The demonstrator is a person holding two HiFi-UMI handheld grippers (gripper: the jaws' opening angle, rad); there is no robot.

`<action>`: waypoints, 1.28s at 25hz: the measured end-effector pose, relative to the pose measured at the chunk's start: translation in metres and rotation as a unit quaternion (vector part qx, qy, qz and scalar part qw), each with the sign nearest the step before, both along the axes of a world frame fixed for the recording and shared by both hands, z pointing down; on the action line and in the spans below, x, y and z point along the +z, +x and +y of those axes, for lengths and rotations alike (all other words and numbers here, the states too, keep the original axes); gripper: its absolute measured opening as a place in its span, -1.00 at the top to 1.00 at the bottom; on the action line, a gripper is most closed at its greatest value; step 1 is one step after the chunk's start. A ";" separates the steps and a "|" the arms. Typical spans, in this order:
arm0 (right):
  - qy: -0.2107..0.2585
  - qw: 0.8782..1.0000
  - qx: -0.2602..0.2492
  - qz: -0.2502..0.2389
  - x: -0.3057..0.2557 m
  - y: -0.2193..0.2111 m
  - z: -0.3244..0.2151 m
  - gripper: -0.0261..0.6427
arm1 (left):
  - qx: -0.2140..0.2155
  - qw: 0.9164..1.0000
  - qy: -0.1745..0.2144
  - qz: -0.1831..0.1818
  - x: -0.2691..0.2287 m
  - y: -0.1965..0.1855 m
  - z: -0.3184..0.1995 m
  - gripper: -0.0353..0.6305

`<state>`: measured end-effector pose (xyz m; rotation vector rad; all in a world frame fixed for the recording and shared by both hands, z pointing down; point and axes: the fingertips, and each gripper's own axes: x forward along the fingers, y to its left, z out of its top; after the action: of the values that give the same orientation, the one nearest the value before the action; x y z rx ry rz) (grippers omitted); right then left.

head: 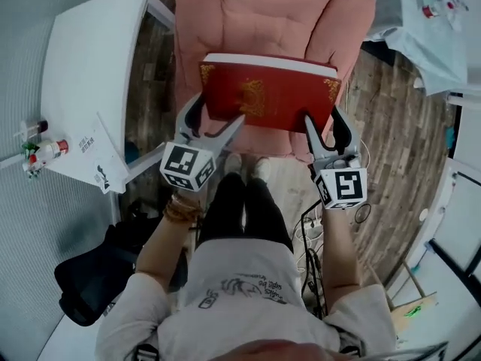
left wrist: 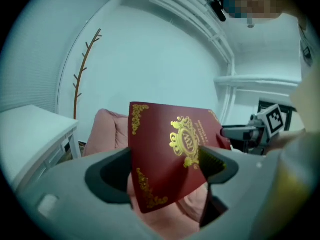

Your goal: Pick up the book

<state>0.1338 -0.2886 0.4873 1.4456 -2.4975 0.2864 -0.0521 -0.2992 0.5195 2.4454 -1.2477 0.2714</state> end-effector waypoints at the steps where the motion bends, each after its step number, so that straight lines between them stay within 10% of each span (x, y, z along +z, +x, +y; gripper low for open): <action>1: 0.008 1.000 0.000 -0.001 -0.016 0.000 0.004 0.22 | 0.000 1.000 0.010 -0.001 -0.017 0.000 0.003 -0.37; 32: 0.129 0.991 -0.001 -0.035 -0.279 -0.014 0.145 0.26 | -0.025 0.987 0.159 0.005 -0.292 -0.019 0.123 -0.35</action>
<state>0.1197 -0.1435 0.2081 1.5515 -2.6726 0.0135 -0.0708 -0.1758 0.2273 2.6683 -1.4409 0.0463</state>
